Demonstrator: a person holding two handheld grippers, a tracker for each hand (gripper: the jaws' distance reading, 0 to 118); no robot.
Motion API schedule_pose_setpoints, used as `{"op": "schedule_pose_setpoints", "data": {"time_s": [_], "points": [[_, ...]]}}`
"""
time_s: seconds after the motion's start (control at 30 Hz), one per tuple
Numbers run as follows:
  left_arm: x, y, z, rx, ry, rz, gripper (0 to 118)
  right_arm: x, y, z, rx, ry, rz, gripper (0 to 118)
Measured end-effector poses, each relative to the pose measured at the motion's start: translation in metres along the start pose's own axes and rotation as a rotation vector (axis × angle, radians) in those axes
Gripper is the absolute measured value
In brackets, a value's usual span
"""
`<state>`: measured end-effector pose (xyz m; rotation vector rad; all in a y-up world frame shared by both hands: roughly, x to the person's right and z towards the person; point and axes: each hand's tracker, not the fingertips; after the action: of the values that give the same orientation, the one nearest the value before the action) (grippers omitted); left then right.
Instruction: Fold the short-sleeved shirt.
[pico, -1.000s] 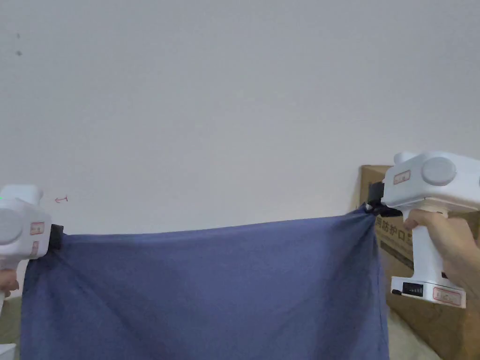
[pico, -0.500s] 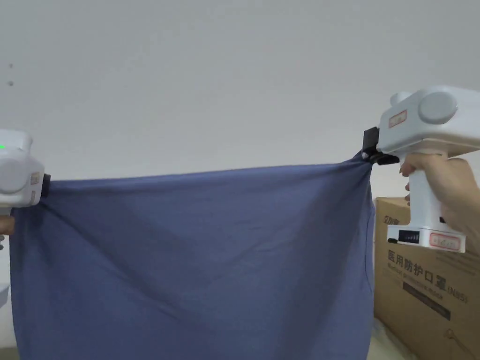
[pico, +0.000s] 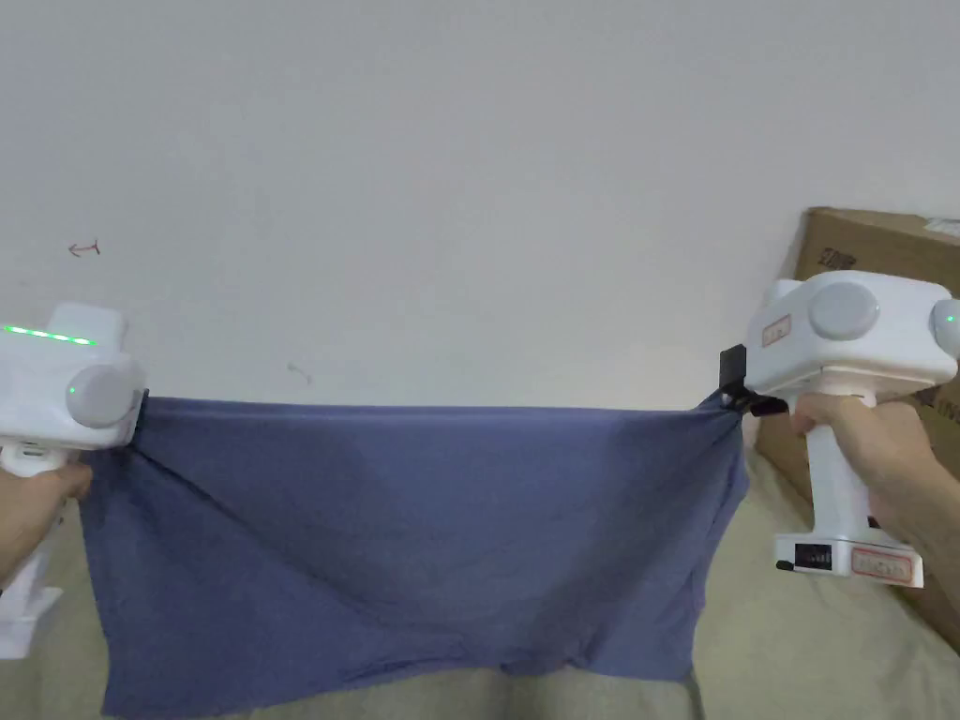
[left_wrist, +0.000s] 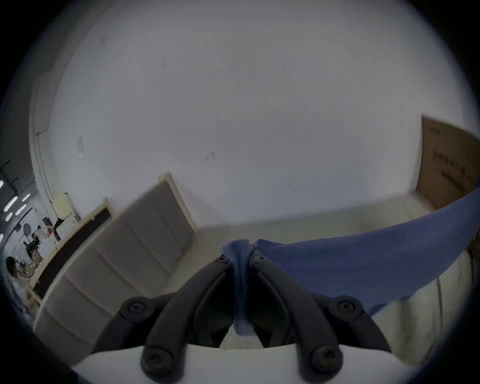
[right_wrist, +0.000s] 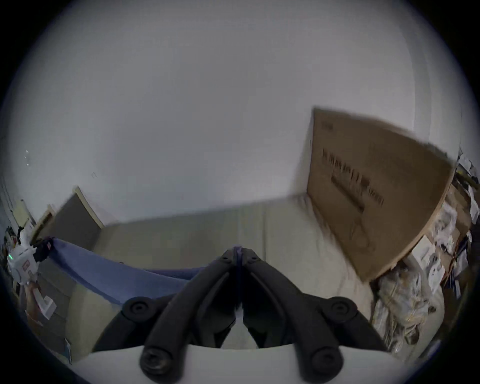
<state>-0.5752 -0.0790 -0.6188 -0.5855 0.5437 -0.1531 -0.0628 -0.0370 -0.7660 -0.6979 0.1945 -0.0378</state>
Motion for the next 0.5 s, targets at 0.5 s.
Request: {"op": "schedule_pose_setpoints", "data": {"time_s": [0.5], "points": [[0.047, -0.197, -0.057, -0.344, -0.086, -0.069, 8, 0.057, -0.191, -0.110, -0.341, 0.005, -0.062, 4]]}}
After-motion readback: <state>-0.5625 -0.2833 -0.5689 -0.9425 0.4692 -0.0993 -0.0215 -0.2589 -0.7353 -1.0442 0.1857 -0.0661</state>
